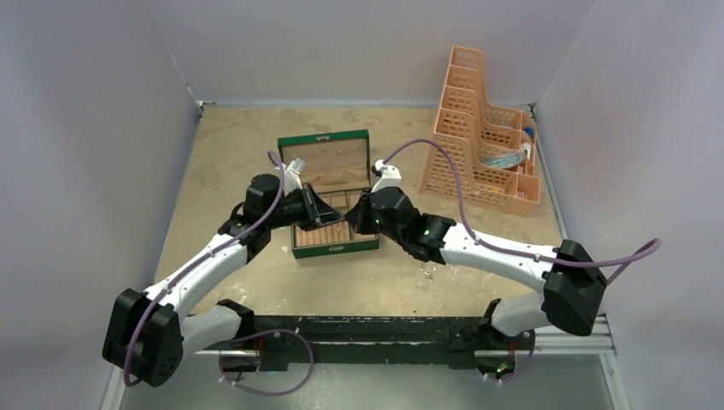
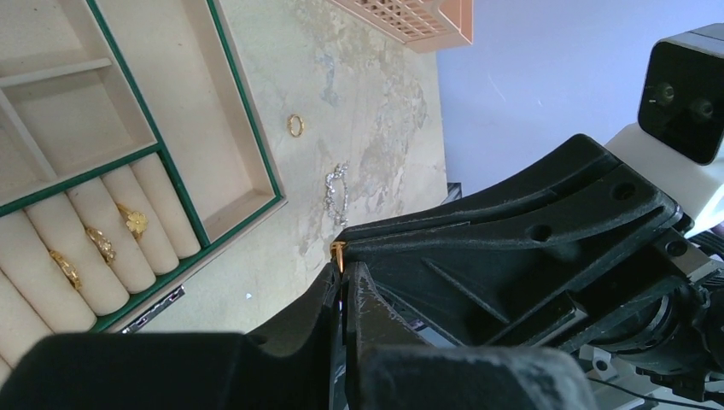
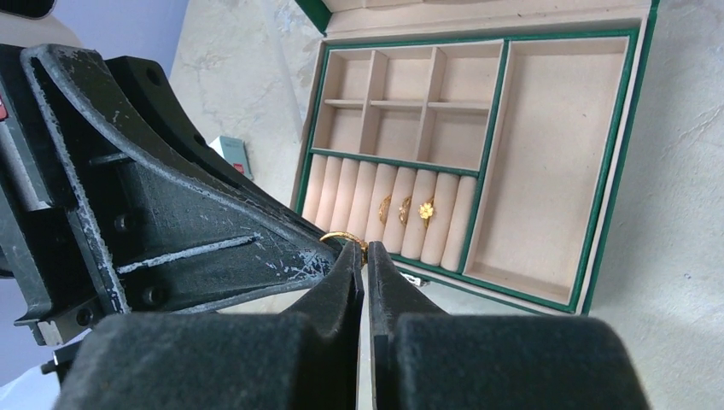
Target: Organize the mixed jewelry
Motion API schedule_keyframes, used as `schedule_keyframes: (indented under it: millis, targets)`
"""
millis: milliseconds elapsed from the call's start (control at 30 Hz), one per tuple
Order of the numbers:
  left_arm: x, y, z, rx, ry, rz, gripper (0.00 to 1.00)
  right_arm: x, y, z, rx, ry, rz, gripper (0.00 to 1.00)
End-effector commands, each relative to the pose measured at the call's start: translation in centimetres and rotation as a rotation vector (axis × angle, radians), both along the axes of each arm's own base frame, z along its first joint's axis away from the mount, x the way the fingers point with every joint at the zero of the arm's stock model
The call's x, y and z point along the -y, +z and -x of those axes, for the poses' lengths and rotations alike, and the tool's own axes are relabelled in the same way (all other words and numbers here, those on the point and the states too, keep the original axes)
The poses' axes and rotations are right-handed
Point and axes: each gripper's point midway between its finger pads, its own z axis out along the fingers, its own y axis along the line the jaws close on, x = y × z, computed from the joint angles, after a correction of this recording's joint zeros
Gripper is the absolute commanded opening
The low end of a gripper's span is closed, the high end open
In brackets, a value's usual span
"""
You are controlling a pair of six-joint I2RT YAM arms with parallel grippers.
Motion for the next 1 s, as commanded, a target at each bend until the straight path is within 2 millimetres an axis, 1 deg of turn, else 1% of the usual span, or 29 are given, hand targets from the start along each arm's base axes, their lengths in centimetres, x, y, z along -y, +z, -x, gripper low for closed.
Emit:
schedule_keyframes:
  millis: [0,33,100,200,333,500,633,767,800,900,967]
  targets:
    - [0.2,1.1,-0.1,0.059,-0.017,0.008,0.0,0.0,2.5,-0.4,-0.016,-0.063,-0.091,0.08]
    - [0.1,1.2,-0.1,0.061,-0.015,0.003,0.0,0.4,3.0,-0.3,-0.007,-0.07,-0.115,0.12]
    - [0.0,1.6,0.0,0.075,-0.017,0.0,0.0,1.0,4.3,-0.3,0.014,-0.073,-0.179,0.24]
    - [0.1,2.6,0.1,0.107,-0.036,0.004,0.0,2.1,6.5,-0.1,0.053,-0.041,-0.286,0.36]
    - [0.4,4.5,0.5,0.165,-0.089,0.021,0.0,2.8,8.9,0.7,0.101,0.042,-0.407,0.44]
    - [0.9,7.7,1.6,0.244,-0.177,0.073,0.0,2.8,11.7,2.5,0.165,0.148,-0.53,0.53]
    - [1.2,10.3,2.9,0.289,-0.253,0.143,0.0,2.8,12.2,3.5,0.156,0.193,-0.594,0.57]
    - [1.4,12.1,4.4,0.326,-0.336,0.213,0.0,3.1,13.4,4.9,0.173,0.253,-0.684,0.6]
    - [1.5,12.4,4.6,0.334,-0.35,0.227,0.0,3.2,13.4,5.2,0.173,0.266,-0.701,0.6]
    - [1.5,13.2,5.3,0.368,-0.381,0.261,0.0,3.3,13.7,6.1,0.173,0.309,-0.741,0.55]
    - [1.4,13.4,5.5,0.382,-0.389,0.273,0.0,3.2,13.4,6.5,0.166,0.328,-0.747,0.52]
